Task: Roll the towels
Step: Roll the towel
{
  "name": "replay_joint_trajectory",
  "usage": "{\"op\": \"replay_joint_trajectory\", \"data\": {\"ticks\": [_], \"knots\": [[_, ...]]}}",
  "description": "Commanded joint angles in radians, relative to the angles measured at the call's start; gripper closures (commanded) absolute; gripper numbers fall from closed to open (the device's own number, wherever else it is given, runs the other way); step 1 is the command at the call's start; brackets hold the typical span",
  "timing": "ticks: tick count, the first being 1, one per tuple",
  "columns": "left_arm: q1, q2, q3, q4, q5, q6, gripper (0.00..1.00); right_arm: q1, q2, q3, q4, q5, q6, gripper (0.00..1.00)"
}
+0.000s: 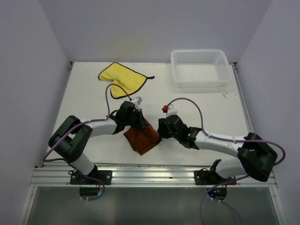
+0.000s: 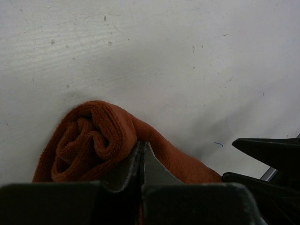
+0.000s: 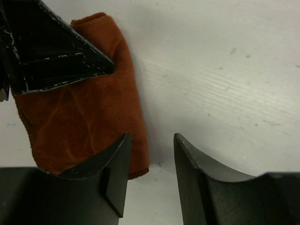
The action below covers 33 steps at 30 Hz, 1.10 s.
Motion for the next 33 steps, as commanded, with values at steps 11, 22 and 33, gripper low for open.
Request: {"op": "replay_joint_trajectory", "data": {"ticks": [11, 22, 33], "knots": [[0.001, -0.026, -0.050, -0.081, -0.073, 0.022, 1.00, -0.069, 0.185, -0.066, 0.272, -0.385, 0.144, 0.54], [0.001, -0.037, -0.070, -0.075, -0.093, 0.010, 1.00, -0.069, 0.179, -0.100, 0.329, -0.490, 0.152, 0.95], [0.001, -0.060, -0.033, -0.110, -0.108, 0.025, 1.00, -0.069, 0.075, -0.041, 0.113, -0.327, 0.048, 1.00]]}}
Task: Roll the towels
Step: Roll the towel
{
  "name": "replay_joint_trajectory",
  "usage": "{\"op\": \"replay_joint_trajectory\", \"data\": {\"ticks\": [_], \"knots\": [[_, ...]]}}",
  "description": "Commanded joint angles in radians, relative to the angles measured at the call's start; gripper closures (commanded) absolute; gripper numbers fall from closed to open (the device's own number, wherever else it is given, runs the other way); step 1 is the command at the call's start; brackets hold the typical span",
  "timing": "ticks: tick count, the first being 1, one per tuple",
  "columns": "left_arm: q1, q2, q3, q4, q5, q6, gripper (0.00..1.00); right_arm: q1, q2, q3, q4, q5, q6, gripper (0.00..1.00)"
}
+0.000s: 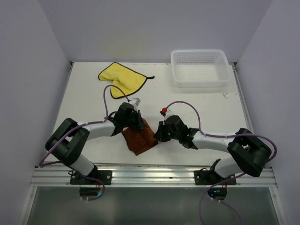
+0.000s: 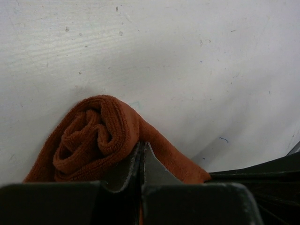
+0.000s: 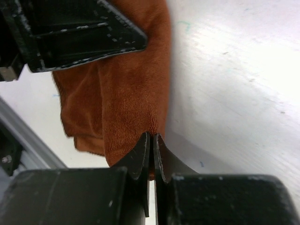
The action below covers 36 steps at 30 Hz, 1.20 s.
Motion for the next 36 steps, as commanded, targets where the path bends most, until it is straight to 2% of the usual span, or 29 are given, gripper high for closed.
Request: {"op": "replay_joint_trajectory", "data": {"ticks": [1, 13, 18, 27, 33, 36], "knots": [[0.002, -0.018, 0.013, -0.104, -0.078, 0.028, 1.00, 0.002, -0.049, 0.062, -0.154, 0.106, -0.082, 1.00], [0.002, -0.026, 0.179, -0.157, -0.079, 0.045, 0.94, 0.071, -0.110, 0.110, -0.292, 0.371, -0.267, 1.00], [0.002, -0.023, 0.236, -0.176, -0.078, 0.050, 0.93, 0.177, -0.113, 0.153, -0.331, 0.532, -0.358, 1.00], [0.000, -0.038, 0.248, -0.176, -0.064, 0.042, 0.92, 0.377, 0.088, 0.270, -0.421, 1.012, -0.432, 1.00], [0.000, -0.053, 0.234, -0.176, -0.069, 0.042, 0.92, 0.466, 0.233, 0.328, -0.430, 1.157, -0.490, 1.00], [0.000, -0.059, 0.233, -0.176, -0.067, 0.042, 0.92, 0.509, 0.255, 0.328, -0.401, 1.186, -0.514, 1.00]]}}
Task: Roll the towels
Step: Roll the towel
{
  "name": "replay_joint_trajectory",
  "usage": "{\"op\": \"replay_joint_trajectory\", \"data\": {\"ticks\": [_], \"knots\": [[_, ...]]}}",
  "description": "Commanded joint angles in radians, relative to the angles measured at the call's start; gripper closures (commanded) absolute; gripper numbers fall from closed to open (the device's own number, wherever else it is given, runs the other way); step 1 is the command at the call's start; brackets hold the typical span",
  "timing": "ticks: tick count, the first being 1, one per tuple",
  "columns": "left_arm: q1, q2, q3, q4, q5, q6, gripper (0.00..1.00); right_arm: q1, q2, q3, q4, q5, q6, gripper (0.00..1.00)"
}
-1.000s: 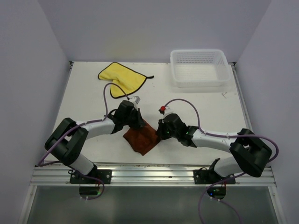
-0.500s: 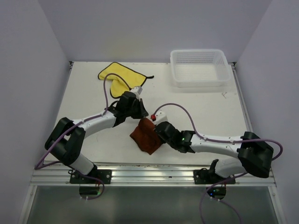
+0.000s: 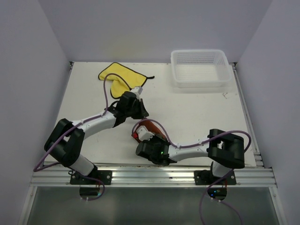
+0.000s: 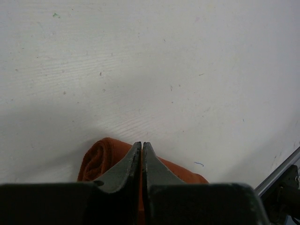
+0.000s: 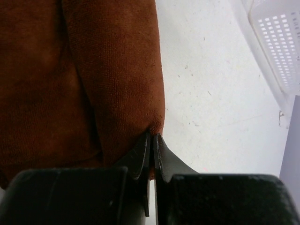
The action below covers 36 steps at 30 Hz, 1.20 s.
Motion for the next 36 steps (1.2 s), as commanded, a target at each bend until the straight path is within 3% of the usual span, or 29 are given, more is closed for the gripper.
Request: {"op": "replay_joint_trajectory", "data": {"ticks": [1, 17, 24, 36], "knots": [[0.002, -0.042, 0.010, 0.008, -0.010, 0.015, 0.92, 0.047, 0.014, 0.037, 0.016, 0.132, -0.044, 1.00], [-0.013, -0.094, -0.131, 0.094, 0.041, -0.026, 0.94, 0.142, 0.153, 0.101, 0.028, 0.129, -0.090, 1.00], [-0.056, -0.140, -0.176, 0.103, -0.004, -0.028, 0.94, 0.160, 0.192, 0.130, 0.031, 0.127, -0.116, 1.00], [-0.113, -0.077, -0.239, 0.152, -0.036, -0.052, 0.97, 0.165, 0.204, 0.153, 0.015, 0.118, -0.112, 1.00]]}}
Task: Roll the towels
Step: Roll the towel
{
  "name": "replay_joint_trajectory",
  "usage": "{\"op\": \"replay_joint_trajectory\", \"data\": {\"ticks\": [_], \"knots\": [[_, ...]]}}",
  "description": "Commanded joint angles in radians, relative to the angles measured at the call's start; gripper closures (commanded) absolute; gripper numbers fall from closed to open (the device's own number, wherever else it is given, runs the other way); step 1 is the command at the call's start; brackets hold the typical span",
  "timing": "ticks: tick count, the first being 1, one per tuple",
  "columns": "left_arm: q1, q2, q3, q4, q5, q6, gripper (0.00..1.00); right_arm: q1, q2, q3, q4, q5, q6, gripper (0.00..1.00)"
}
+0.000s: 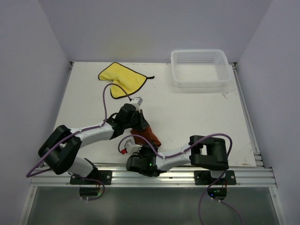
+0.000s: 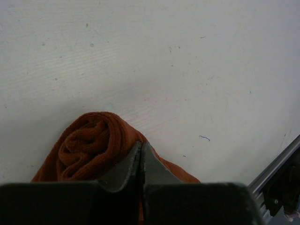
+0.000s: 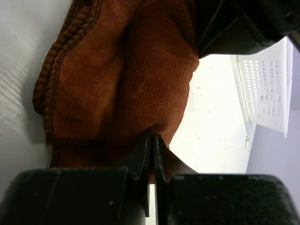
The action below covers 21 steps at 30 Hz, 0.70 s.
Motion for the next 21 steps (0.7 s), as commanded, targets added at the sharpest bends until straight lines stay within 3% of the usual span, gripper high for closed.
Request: {"op": "replay_joint_trajectory", "data": {"ticks": [1, 7, 15, 21], "knots": [[-0.025, 0.033, -0.038, 0.017, -0.005, -0.023, 0.97, 0.005, 0.001, 0.034, 0.011, 0.002, 0.018, 1.00], [-0.025, 0.072, -0.060, 0.006, -0.042, -0.026, 1.00, 0.004, -0.043, 0.031, -0.006, 0.000, 0.062, 0.98], [-0.026, 0.084, -0.075, -0.026, -0.136, -0.004, 1.00, -0.024, -0.230, -0.031, -0.038, -0.038, 0.216, 0.71], [-0.026, 0.086, -0.095, -0.006, -0.130, -0.013, 1.00, -0.073, -0.400, -0.100, -0.040, -0.092, 0.302, 0.61]]}}
